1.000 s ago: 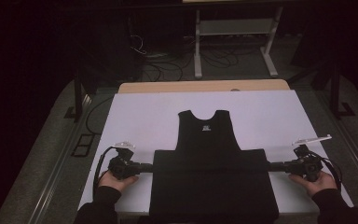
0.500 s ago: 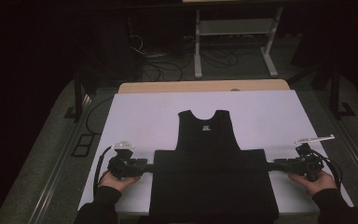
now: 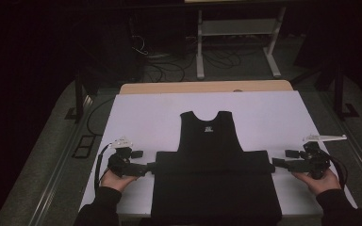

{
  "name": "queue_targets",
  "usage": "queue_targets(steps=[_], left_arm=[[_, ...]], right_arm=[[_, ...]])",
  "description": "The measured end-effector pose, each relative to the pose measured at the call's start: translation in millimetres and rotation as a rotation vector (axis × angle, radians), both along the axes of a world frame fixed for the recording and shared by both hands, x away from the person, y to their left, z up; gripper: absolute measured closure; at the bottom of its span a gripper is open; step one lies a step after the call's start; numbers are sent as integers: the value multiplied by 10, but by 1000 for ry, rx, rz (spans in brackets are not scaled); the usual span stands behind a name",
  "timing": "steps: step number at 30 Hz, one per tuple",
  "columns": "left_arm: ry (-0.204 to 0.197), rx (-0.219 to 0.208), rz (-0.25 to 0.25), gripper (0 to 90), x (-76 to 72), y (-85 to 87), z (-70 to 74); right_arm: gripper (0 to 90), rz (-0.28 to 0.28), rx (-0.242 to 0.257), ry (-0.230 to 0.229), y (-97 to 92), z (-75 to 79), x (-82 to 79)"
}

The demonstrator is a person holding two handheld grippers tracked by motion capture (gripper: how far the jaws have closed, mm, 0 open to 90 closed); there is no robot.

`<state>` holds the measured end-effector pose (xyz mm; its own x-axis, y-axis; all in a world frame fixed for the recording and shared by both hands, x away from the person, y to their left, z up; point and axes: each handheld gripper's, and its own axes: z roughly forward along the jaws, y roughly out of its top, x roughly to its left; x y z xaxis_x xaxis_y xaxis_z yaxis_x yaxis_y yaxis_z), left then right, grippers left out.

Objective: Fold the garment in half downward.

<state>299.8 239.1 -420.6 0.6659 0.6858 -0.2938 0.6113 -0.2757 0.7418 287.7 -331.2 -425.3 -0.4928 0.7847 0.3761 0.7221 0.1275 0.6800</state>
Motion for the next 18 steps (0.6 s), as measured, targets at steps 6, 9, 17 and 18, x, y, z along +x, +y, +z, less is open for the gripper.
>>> queue_targets(steps=[6,9,17,18], left_arm=[[-14,-15,15,1,61,13,-11],[-20,-3,17,0,80,9,-3],[-34,-5,-6,0,146,-53,97],[-38,-4,-11,0,158,-54,111]], right_arm=[[0,-5,-23,-34,34,63,37],[0,-10,-24,-54,36,106,55],[0,23,-14,-67,100,182,124],[0,28,-15,-69,107,182,135]])
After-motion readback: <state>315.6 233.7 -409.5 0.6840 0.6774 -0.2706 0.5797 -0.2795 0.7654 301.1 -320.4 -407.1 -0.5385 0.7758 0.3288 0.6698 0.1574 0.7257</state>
